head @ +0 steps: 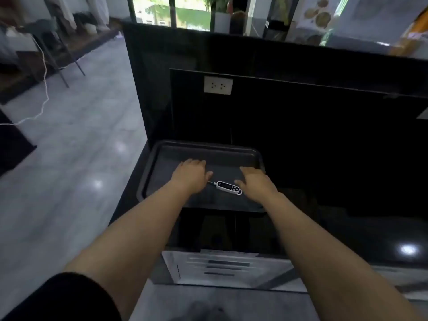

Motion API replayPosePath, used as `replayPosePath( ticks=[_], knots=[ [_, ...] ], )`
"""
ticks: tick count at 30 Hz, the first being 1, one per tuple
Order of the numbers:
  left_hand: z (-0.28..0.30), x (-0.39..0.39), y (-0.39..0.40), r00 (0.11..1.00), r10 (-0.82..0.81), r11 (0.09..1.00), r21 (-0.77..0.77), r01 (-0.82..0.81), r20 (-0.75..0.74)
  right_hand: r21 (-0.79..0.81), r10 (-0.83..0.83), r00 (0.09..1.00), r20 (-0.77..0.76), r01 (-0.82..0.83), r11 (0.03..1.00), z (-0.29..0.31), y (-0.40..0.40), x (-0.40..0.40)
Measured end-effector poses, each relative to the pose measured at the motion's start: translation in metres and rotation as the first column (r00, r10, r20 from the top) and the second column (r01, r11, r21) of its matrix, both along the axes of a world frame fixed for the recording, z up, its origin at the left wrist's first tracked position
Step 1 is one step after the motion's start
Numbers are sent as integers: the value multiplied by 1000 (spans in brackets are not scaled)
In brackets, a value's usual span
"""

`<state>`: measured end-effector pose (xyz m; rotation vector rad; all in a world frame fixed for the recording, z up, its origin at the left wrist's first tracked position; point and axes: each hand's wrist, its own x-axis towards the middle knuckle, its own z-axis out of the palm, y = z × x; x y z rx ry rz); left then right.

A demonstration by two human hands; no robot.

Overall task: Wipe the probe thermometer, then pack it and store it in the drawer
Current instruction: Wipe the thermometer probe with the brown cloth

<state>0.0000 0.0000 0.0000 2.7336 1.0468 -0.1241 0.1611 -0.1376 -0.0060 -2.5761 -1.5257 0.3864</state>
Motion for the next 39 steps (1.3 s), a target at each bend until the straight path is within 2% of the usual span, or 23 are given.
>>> replayPosePath(
  ticks=[7,12,16,19,21,22,24,26,28,32,36,39],
  knots=[
    [-22,5,-20,986,101,995,-23,-99,133,-105,68,996,52,-62,993,-29,0,5],
    [-38,7,-30,955,223,972,-123,-201,196,-105,122,987,103,-111,988,-43,10,6],
    [-47,12,-26,898,385,910,-247,-332,212,-55,131,982,137,-124,991,-51,17,6],
    [-54,19,-18,832,524,805,-426,-414,182,-3,114,981,155,-115,993,-57,15,5],
    [-59,24,-14,731,658,659,-608,-443,180,27,89,985,146,-94,995,-61,10,5],
    [-60,28,-13,652,736,553,-717,-426,180,45,72,988,139,-79,996,-62,7,5],
    [-60,34,-15,496,858,330,-879,-343,129,74,52,991,125,-62,995,-60,2,6],
    [-57,41,-19,433,900,159,-964,-211,54,103,33,993,112,-45,994,-55,-4,10],
    [-53,48,-24,394,919,49,-996,-78,14,126,28,993,113,-43,991,-48,-13,13],
    [-48,60,-32,290,957,-9,-997,81,15,180,2,991,134,-27,983,-41,-37,16],
    [-41,74,-45,283,958,3,-991,131,40,195,-46,994,102,25,980,-39,-56,18],
    [-37,83,-52,314,949,-2,-990,142,43,313,-191,981,-13,186,931,-41,-73,28]
  ],
)
